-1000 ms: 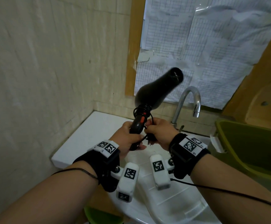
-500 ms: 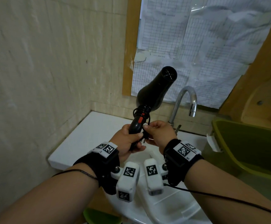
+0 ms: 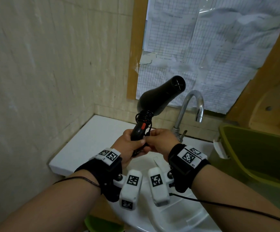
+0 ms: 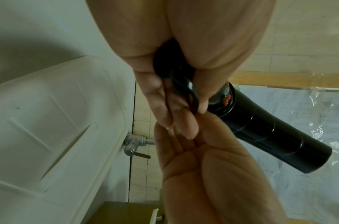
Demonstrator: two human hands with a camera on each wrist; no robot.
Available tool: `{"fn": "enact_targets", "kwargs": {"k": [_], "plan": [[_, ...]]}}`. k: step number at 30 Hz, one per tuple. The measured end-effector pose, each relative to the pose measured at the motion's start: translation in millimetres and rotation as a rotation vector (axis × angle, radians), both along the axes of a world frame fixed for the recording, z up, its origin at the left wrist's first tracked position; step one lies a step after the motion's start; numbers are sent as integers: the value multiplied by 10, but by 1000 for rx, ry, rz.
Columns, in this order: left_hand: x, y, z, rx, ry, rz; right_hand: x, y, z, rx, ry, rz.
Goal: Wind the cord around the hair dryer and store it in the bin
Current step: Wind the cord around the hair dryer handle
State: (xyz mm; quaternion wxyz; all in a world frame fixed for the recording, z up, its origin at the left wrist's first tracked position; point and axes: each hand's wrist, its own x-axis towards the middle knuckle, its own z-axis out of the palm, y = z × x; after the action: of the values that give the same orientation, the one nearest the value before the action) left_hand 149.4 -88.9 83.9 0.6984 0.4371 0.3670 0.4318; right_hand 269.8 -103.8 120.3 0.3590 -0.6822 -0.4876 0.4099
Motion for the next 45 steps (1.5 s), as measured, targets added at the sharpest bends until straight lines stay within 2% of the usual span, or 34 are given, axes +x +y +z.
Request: {"fn": "enact_targets", "kwargs": {"k": [8, 12, 15, 20, 22, 27, 29, 31, 34, 37, 42, 45], "plan": [[-3, -40, -39, 86, 216, -30, -18, 66, 123, -106, -306, 116], [-23, -1, -64, 227, 463, 21, -55, 45, 219, -168, -327, 114], [-55, 27, -66, 279, 526, 22, -75, 35, 255, -165, -328, 133], [-93, 29, -50, 191, 407, 7, -29, 70, 201, -131, -302, 166], [-101, 50, -62, 161, 346, -5, -3, 77, 182, -112, -231, 164], [-87, 81, -63, 43, 64, 29, 6, 94, 138, -70, 16, 75], [-83, 67, -32, 33, -1, 42, 7, 119, 105, -54, 37, 64], [-107, 69, -20, 23, -38, 61, 15, 124, 90, 7, -107, 85], [-120, 79, -21, 0, -53, 107, 23, 87, 100, 254, -463, 103], [-105, 66, -22, -17, -37, 116, 4, 67, 102, 373, -680, 220], [-125, 56, -14, 5, -13, 96, 14, 97, 77, 433, -909, 362], [-145, 64, 4, 12, -8, 103, 31, 82, 71, 484, -913, 383]]}}
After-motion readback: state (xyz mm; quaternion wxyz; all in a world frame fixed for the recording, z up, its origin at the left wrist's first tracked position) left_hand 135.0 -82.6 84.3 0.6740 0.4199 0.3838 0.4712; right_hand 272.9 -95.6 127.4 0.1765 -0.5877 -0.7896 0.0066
